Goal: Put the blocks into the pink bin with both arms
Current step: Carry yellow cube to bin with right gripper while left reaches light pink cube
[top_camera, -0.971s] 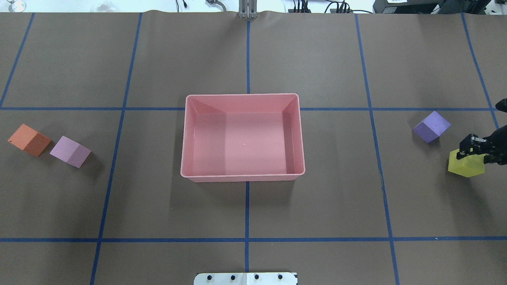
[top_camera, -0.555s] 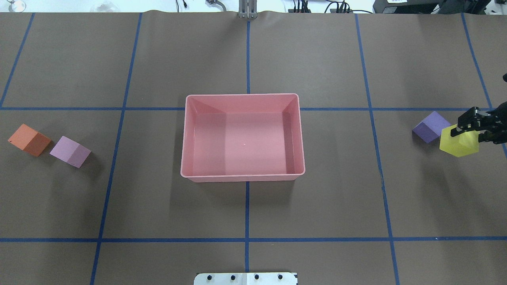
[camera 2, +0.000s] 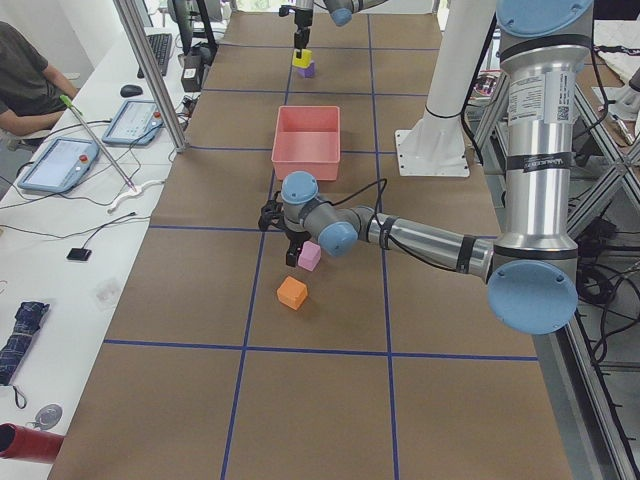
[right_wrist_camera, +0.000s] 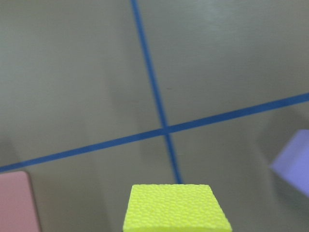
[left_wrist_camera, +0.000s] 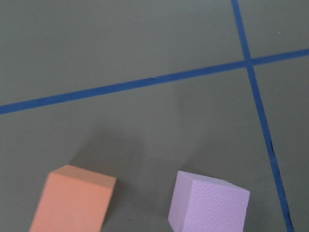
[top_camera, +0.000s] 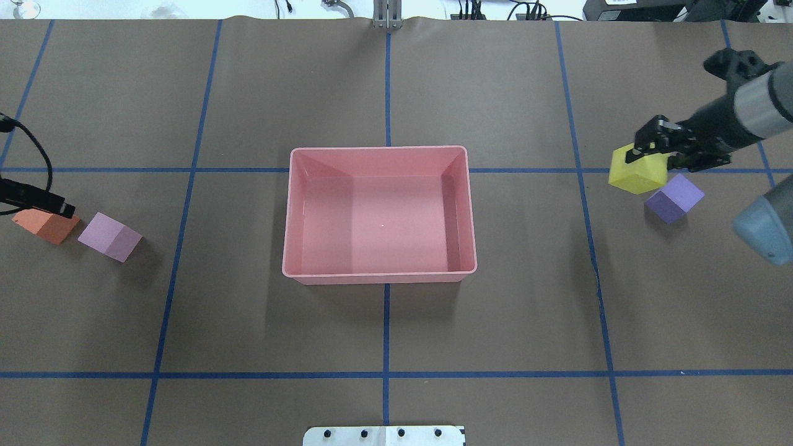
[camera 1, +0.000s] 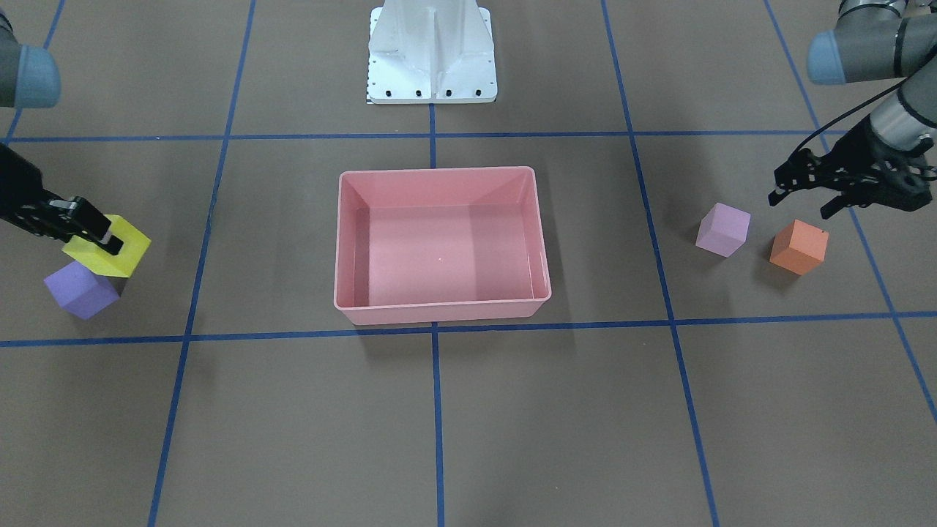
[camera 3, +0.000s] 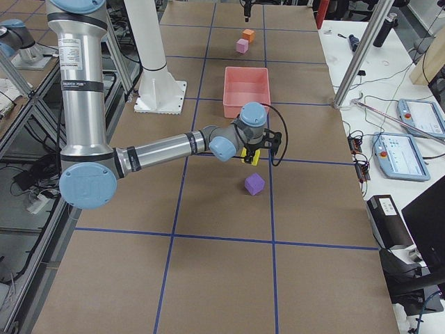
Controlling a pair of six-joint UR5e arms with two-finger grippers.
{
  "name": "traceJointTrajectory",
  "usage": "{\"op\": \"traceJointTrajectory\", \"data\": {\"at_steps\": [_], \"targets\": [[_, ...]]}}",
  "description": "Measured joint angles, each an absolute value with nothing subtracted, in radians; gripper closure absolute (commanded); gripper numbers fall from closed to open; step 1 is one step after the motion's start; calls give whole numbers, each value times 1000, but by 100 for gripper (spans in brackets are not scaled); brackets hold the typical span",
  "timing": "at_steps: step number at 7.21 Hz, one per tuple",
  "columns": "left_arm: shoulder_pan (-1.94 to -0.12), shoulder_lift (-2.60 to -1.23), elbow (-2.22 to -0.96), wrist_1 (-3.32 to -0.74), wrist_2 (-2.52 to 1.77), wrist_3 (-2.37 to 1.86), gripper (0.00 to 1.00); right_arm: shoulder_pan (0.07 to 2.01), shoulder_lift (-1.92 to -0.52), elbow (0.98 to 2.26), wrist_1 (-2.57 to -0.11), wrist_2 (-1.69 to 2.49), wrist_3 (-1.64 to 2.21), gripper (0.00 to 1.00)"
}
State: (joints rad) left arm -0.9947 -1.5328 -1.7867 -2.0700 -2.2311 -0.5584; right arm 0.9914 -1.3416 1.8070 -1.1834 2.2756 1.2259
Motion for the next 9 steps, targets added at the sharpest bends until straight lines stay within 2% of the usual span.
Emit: {"op": "traceJointTrajectory", "data": {"at_steps": [2, 5, 6, 7, 8, 9], "targets": [[-918, -1545, -1774, -2073, -2190, -583, 0, 873, -1166, 1815, -1338, 2174, 1301, 100], [-865, -1568, -1745, -2071, -2173, -598, 1, 687, -1026, 1805, -1408, 2004, 1370, 100], [-861, -1574, -1740, -2071, -2152, -597, 8, 645, -996, 1801, -1410, 1964, 1392, 100], [-855, -1577, -1737, -2070, -2125, -595, 37, 612, -982, 1796, -1411, 1942, 1405, 100], [-849, -1579, -1734, -2071, -2110, -596, 75, 581, -977, 1788, -1411, 1918, 1410, 100], [-846, -1585, -1733, -2070, -2103, -602, 100, 556, -975, 1778, -1411, 1894, 1412, 74]]}}
